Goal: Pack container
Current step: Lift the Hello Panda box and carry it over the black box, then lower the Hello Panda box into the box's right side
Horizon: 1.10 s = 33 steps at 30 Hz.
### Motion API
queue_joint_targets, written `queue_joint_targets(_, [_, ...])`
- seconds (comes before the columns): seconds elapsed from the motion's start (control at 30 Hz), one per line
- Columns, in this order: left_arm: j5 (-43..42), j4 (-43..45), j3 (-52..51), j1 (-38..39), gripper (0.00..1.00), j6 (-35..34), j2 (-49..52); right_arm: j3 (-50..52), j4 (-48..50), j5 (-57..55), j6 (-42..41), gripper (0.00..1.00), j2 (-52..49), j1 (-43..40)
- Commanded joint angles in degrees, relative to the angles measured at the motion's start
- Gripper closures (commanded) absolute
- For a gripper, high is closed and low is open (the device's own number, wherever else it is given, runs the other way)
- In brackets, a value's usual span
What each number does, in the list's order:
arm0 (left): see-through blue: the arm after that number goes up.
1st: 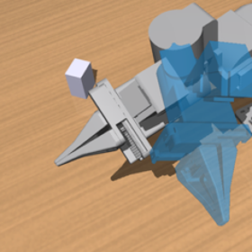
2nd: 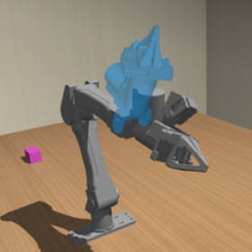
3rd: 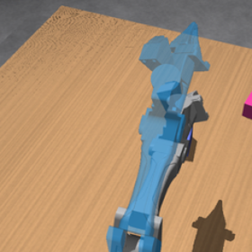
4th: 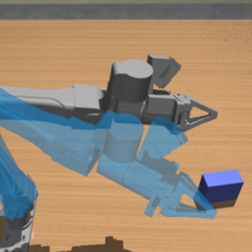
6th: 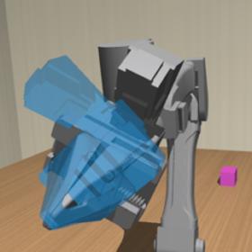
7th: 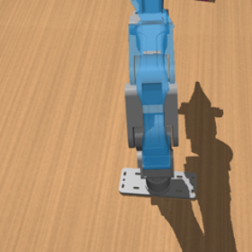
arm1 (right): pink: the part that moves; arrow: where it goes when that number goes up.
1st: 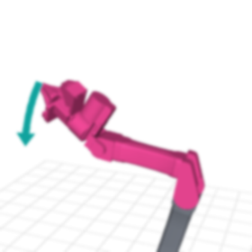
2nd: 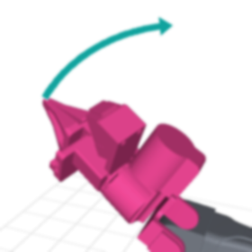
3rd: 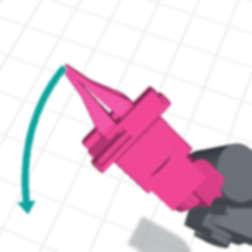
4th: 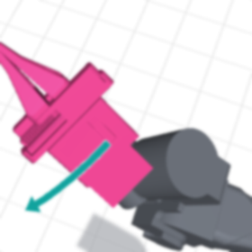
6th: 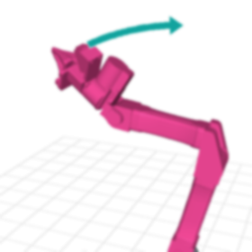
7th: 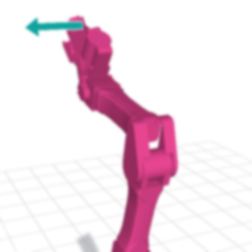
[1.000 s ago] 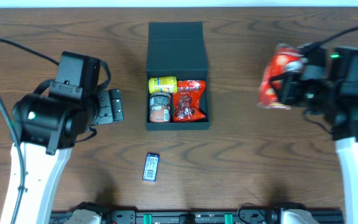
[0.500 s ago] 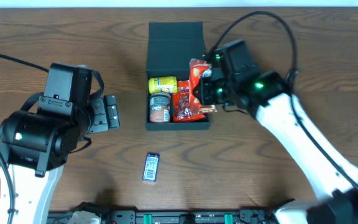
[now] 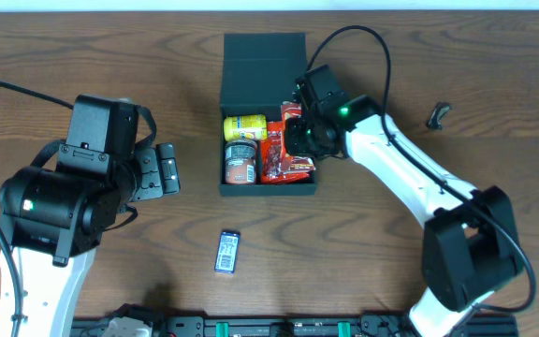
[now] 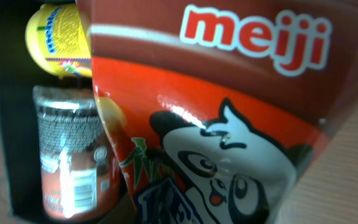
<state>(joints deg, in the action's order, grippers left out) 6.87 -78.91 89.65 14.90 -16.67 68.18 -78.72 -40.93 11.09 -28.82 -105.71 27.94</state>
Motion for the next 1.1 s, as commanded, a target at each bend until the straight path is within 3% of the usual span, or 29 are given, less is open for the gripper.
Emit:
queue_joint_targets(0.0, [1.01, -0.13, -0.09, 0.15, 0.05, -0.02, -0.26, -1.49, 1.40, -0.59, -2.49, 0.99, -1.25, 1.40])
queue_joint_targets(0.13, [1.03, -0.13, -0.09, 0.15, 0.05, -0.02, -0.26, -1.49, 1.53, -5.33, -4.39, 0.99, -2.78, 3.26])
queue_joint_targets(0.5, [1.03, -0.13, -0.09, 0.15, 0.05, -0.02, -0.26, -1.49, 0.22, -5.29, -4.35, 0.96, -4.09, 5.42])
queue_joint_targets(0.6, [1.03, -0.13, -0.09, 0.15, 0.05, 0.00, -0.26, -1.53, 0.13, -5.25, -3.65, 0.60, -3.98, 5.35])
queue_joint_targets(0.63, [1.03, -0.15, -0.09, 0.15, 0.05, 0.00, -0.26, -1.60, 0.00, -5.07, -3.28, 0.36, -3.72, 5.35])
queue_joint_targets(0.67, [1.03, -0.13, -0.09, 0.15, 0.05, 0.02, -0.26, -1.95, -0.42, -4.85, -2.19, 0.03, -3.28, 5.35])
queue_joint_targets(1.07, [1.03, -0.44, -0.09, 0.15, 0.05, 0.26, -0.26, -8.44, -10.05, -4.76, 6.93, 0.01, 11.63, 5.35])
